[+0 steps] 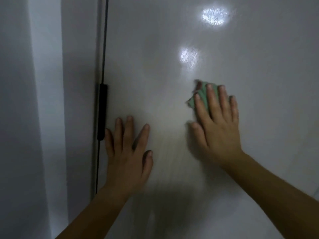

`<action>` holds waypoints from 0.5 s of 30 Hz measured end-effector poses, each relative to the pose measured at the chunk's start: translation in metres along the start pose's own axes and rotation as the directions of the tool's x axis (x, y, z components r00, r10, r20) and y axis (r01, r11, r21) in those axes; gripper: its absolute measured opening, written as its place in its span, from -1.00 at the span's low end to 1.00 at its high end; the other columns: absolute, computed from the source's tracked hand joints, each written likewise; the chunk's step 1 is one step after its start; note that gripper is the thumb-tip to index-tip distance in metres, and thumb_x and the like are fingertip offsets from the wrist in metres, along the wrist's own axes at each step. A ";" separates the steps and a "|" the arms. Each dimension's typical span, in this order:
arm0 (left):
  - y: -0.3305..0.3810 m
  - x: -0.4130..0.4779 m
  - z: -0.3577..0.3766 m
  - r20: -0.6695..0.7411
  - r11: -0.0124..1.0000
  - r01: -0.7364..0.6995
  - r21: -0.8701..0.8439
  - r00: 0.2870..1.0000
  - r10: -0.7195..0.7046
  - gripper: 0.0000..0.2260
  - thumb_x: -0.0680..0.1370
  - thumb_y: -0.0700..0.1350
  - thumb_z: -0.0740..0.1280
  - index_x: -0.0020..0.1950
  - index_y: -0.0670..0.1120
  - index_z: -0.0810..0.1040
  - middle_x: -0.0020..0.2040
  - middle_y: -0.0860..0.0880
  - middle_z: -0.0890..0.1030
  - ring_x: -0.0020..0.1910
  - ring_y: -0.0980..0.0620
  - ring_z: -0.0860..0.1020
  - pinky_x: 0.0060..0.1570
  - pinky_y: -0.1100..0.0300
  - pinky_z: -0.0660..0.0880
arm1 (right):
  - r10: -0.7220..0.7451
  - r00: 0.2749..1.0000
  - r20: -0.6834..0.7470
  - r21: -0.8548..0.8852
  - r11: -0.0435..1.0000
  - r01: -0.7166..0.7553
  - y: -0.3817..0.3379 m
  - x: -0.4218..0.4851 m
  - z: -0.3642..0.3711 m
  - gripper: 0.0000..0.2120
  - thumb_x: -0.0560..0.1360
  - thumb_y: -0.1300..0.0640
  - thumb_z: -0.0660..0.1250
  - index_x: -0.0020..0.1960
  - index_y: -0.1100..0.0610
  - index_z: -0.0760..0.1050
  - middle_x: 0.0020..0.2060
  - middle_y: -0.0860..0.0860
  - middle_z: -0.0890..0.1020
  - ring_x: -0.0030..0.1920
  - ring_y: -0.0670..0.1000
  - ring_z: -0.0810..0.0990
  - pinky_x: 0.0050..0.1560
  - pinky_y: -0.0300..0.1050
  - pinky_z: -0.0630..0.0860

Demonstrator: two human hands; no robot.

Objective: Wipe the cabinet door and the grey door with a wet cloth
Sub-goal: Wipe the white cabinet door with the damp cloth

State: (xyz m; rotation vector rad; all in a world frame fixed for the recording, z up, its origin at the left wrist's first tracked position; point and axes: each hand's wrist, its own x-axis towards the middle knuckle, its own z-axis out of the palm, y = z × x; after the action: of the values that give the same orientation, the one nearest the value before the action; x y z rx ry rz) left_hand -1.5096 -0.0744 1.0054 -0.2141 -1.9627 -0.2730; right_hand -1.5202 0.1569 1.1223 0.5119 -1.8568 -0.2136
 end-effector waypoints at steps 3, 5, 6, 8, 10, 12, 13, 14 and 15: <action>0.006 0.005 -0.001 -0.009 1.000 0.000 0.003 1.000 0.000 -0.38 0.59 0.07 0.18 0.64 -0.06 0.16 0.64 -0.33 0.05 0.63 -0.35 -0.07 0.51 -0.45 -0.09 | -0.021 1.000 0.018 0.047 0.999 0.020 -0.016 -0.037 0.011 -0.41 0.68 -0.13 0.01 0.62 0.13 0.12 0.61 0.15 0.04 0.62 0.27 -0.03 0.58 0.29 -0.06; 0.014 0.009 0.000 -0.025 1.000 -0.019 -0.016 0.999 0.019 -0.38 0.59 0.06 0.18 0.62 -0.10 0.20 0.63 -0.35 0.07 0.63 -0.33 -0.04 0.52 -0.43 -0.11 | -0.047 0.998 0.047 0.054 0.998 0.045 -0.017 -0.059 0.016 -0.43 0.69 -0.14 0.00 0.62 0.11 0.12 0.62 0.13 0.06 0.63 0.25 -0.01 0.58 0.29 -0.03; 0.019 0.011 0.000 -0.036 0.999 -0.039 -0.024 0.999 0.039 -0.38 0.58 0.06 0.18 0.61 -0.12 0.21 0.62 -0.35 0.09 0.63 -0.34 -0.02 0.52 -0.43 -0.10 | 0.028 0.999 0.030 0.045 0.999 -0.030 -0.008 -0.062 0.016 -0.43 0.69 -0.14 -0.02 0.62 0.10 0.11 0.62 0.11 0.05 0.63 0.23 -0.03 0.59 0.27 -0.05; 0.032 0.019 0.002 -0.052 0.995 -0.087 -0.039 0.995 0.085 -0.39 0.57 0.04 0.20 0.59 -0.15 0.26 0.61 -0.36 0.12 0.61 -0.37 0.05 0.53 -0.41 -0.07 | 0.309 0.950 -0.037 0.052 0.950 -0.307 0.023 -0.056 0.011 -0.41 0.68 -0.12 -0.03 0.63 0.11 0.05 0.63 0.11 -0.02 0.63 0.21 -0.10 0.60 0.24 -0.11; 0.047 0.027 0.003 -0.058 0.989 -0.140 -0.057 0.989 0.136 -0.41 0.55 0.02 0.22 0.57 -0.14 0.30 0.61 -0.35 0.14 0.60 -0.37 0.09 0.54 -0.37 -0.07 | 0.551 0.829 -0.093 0.115 0.833 -0.541 0.055 -0.048 0.002 -0.39 0.67 -0.11 -0.04 0.65 0.12 0.00 0.63 0.17 -0.04 0.63 0.22 -0.11 0.59 0.27 -0.12; 0.064 0.035 0.004 -0.053 0.977 -0.201 -0.070 0.979 0.197 -0.42 0.55 0.00 0.23 0.57 -0.13 0.34 0.62 -0.32 0.14 0.61 -0.35 0.08 0.55 -0.33 -0.07 | 0.656 0.745 -0.120 0.165 0.753 -0.636 0.066 -0.046 -0.001 -0.38 0.67 -0.10 -0.03 0.65 0.16 0.01 0.63 0.21 -0.01 0.63 0.23 -0.10 0.58 0.31 -0.09; 0.073 0.038 0.005 -0.044 0.972 -0.224 -0.069 0.974 0.221 -0.43 0.55 0.00 0.23 0.56 -0.12 0.36 0.63 -0.30 0.14 0.62 -0.34 0.07 0.55 -0.33 -0.08 | 0.652 0.749 -0.117 0.169 0.756 -0.632 0.062 -0.048 -0.001 -0.37 0.66 -0.11 -0.02 0.64 0.17 0.02 0.63 0.21 -0.02 0.63 0.24 -0.10 0.58 0.31 -0.09; 0.081 0.041 0.007 -0.032 0.969 -0.238 -0.066 0.971 0.236 -0.43 0.54 0.00 0.23 0.56 -0.10 0.37 0.63 -0.29 0.13 0.63 -0.33 0.05 0.55 -0.34 -0.08 | 0.612 0.785 -0.100 0.158 0.788 -0.594 0.056 -0.052 0.001 -0.36 0.65 -0.12 -0.01 0.64 0.17 0.04 0.63 0.20 -0.03 0.63 0.25 -0.10 0.58 0.30 -0.11; 0.090 0.043 0.009 -0.020 0.968 -0.242 -0.062 0.970 0.241 -0.42 0.54 0.01 0.24 0.57 -0.09 0.38 0.64 -0.28 0.13 0.63 -0.33 0.03 0.54 -0.37 -0.08 | 0.537 0.840 -0.077 0.142 0.840 -0.524 0.050 -0.059 0.003 -0.36 0.65 -0.12 0.01 0.64 0.16 0.05 0.63 0.18 -0.04 0.63 0.26 -0.10 0.59 0.28 -0.12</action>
State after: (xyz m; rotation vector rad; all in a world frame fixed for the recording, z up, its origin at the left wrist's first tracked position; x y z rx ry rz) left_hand -1.5097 0.0152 1.0499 -0.4884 -1.8949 -0.1770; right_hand -1.5195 0.2269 1.0903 0.0636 -1.8302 0.2971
